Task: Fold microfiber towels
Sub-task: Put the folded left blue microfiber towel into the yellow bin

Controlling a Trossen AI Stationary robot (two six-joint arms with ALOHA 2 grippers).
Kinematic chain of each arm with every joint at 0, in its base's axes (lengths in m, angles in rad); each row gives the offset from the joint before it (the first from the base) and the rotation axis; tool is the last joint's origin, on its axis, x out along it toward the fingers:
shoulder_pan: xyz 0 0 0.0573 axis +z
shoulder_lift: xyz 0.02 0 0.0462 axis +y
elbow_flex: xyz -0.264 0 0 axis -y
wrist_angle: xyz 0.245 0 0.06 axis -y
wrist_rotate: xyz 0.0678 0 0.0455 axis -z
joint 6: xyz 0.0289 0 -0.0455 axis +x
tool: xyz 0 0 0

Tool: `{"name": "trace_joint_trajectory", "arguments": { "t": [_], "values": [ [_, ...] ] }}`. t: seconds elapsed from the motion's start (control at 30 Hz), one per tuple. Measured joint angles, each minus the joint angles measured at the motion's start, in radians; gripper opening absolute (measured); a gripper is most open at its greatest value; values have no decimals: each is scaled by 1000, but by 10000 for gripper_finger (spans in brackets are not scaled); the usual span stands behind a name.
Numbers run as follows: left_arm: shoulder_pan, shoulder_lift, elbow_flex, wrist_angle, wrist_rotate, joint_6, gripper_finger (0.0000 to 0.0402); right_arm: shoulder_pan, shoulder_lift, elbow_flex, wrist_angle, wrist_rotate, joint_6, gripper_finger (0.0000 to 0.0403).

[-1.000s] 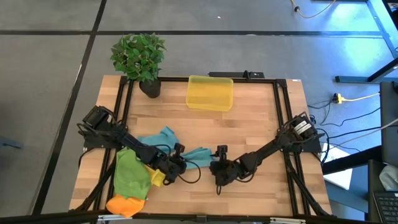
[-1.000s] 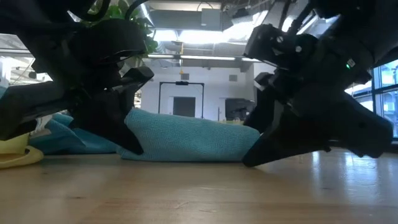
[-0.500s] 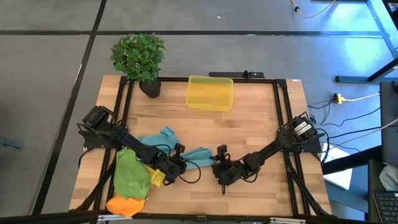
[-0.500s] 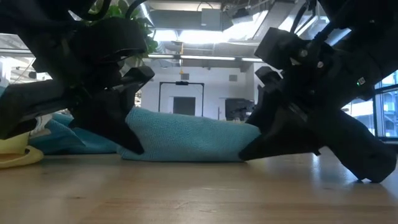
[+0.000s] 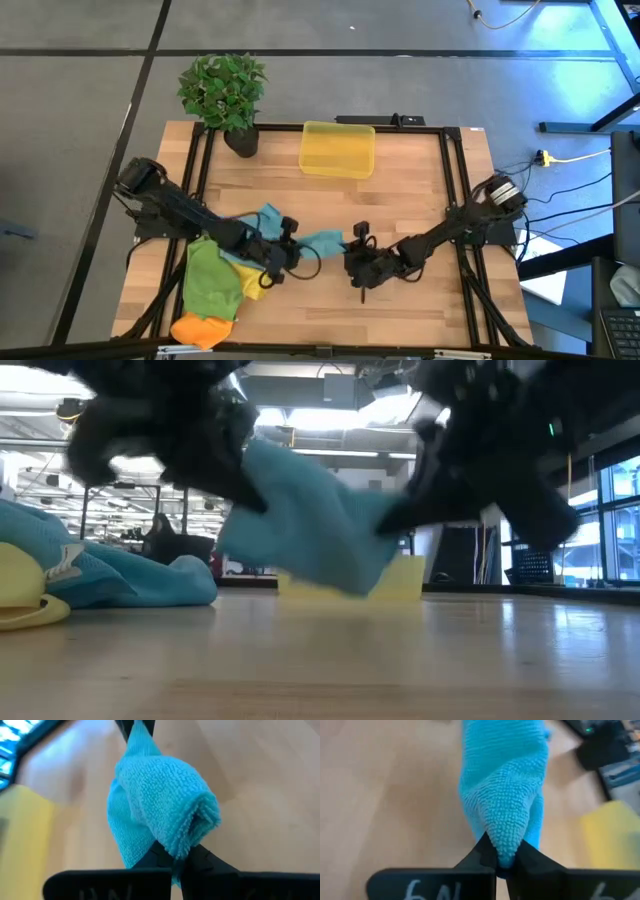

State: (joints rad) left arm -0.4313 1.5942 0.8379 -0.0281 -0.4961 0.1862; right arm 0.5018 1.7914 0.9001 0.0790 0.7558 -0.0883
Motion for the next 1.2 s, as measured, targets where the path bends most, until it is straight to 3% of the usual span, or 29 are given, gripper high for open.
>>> {"name": "trace_joint_trajectory", "arguments": {
  "t": [0.23, 0.5, 0.73, 0.9, 1.03, 1.2],
  "values": [
    [147, -106, 0, -43, -25, 117, 0, -84, -218, 2, -139, 39, -12, 11],
    [417, -138, 0, -5, 7, 250, 0, -324, -320, 2, -182, -4, -101, 11],
    [718, -128, 0, 166, 237, 359, 0, -622, -322, 2, -159, -155, -196, 11],
    [891, -99, 0, 265, 429, 375, 0, -800, -320, 3, -79, -329, -272, 11],
    [974, -52, 2, 332, 531, 371, 0, -906, -319, 4, -21, -436, -321, 11],
    [1005, 56, 1, 480, 551, 400, 0, -998, -311, 4, 12, -526, -357, 11]
  ]
}}
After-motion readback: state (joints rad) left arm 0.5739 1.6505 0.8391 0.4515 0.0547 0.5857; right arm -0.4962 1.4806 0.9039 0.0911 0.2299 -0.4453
